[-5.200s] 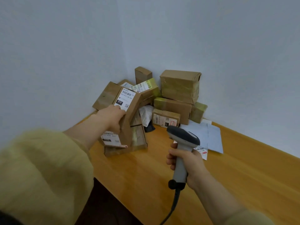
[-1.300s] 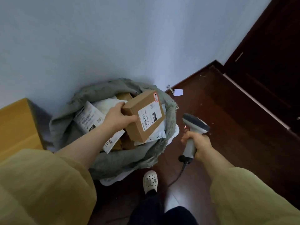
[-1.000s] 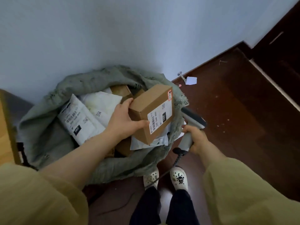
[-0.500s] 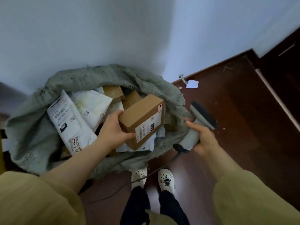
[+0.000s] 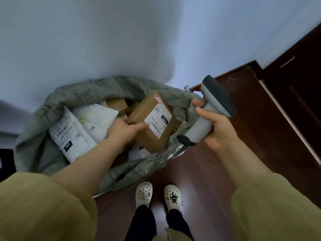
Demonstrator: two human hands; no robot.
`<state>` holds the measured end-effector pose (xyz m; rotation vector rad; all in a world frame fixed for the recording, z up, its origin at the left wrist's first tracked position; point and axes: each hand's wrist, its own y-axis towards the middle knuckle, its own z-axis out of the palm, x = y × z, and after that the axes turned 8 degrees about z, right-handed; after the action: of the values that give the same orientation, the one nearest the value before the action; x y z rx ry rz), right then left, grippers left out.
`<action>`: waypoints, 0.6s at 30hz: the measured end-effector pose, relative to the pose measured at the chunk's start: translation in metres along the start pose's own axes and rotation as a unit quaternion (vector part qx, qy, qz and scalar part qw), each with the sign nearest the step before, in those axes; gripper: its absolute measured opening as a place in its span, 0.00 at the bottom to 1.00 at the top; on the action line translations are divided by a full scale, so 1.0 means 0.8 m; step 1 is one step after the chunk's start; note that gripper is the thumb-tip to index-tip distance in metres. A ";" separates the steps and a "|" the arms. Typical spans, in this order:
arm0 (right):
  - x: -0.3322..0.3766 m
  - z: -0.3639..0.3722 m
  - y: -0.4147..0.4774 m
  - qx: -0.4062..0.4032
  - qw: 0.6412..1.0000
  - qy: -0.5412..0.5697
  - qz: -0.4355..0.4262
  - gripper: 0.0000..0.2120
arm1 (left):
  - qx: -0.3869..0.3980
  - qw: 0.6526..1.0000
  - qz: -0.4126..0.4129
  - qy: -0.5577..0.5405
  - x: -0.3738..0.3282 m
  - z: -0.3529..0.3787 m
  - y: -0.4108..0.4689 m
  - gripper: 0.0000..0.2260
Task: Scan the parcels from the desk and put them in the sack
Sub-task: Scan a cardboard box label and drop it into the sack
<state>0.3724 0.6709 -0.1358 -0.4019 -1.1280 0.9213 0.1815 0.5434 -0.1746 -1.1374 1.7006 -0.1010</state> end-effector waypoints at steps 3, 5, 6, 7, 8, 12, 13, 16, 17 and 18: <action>0.003 0.023 0.001 0.011 1.000 0.005 -0.014 0.16 | 0.061 0.977 -0.128 -0.160 -0.013 0.005 -0.002 0.23; 0.007 0.026 0.002 0.013 0.999 -0.001 -0.031 0.19 | 0.059 0.972 -0.141 -0.177 -0.017 -0.005 0.004 0.26; 0.009 0.026 0.001 0.008 0.999 -0.003 -0.039 0.19 | 0.057 0.971 -0.146 -0.181 -0.017 -0.009 0.009 0.28; 0.010 0.024 0.000 0.005 0.999 -0.004 -0.046 0.20 | 0.055 0.970 -0.150 -0.185 -0.018 -0.012 0.012 0.29; 0.010 0.023 -0.001 0.005 0.999 -0.007 -0.048 0.20 | 0.056 0.968 -0.152 -0.189 -0.019 -0.012 0.015 0.30; -0.001 0.027 -0.009 0.014 0.998 -0.032 -0.048 0.21 | 0.003 0.959 -0.144 -0.246 -0.034 0.001 0.044 0.29; -0.004 0.027 -0.010 0.016 0.998 -0.036 -0.049 0.20 | -0.015 0.956 -0.132 -0.261 -0.040 0.002 0.055 0.29; -0.012 0.027 -0.009 0.013 0.998 -0.025 -0.053 0.21 | -0.004 0.962 -0.100 -0.253 -0.046 0.005 0.083 0.29; -0.015 0.027 -0.009 0.009 0.998 -0.017 -0.055 0.21 | 0.009 0.971 -0.096 -0.217 -0.043 0.010 0.085 0.30; -0.017 0.028 -0.008 0.004 0.998 -0.007 -0.055 0.20 | 0.023 0.984 -0.091 -0.153 -0.034 0.016 0.086 0.30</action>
<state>0.3534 0.6524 -0.1303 -0.3234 -1.1482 0.8323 0.1489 0.6060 -0.1996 -1.2052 1.3164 -0.0738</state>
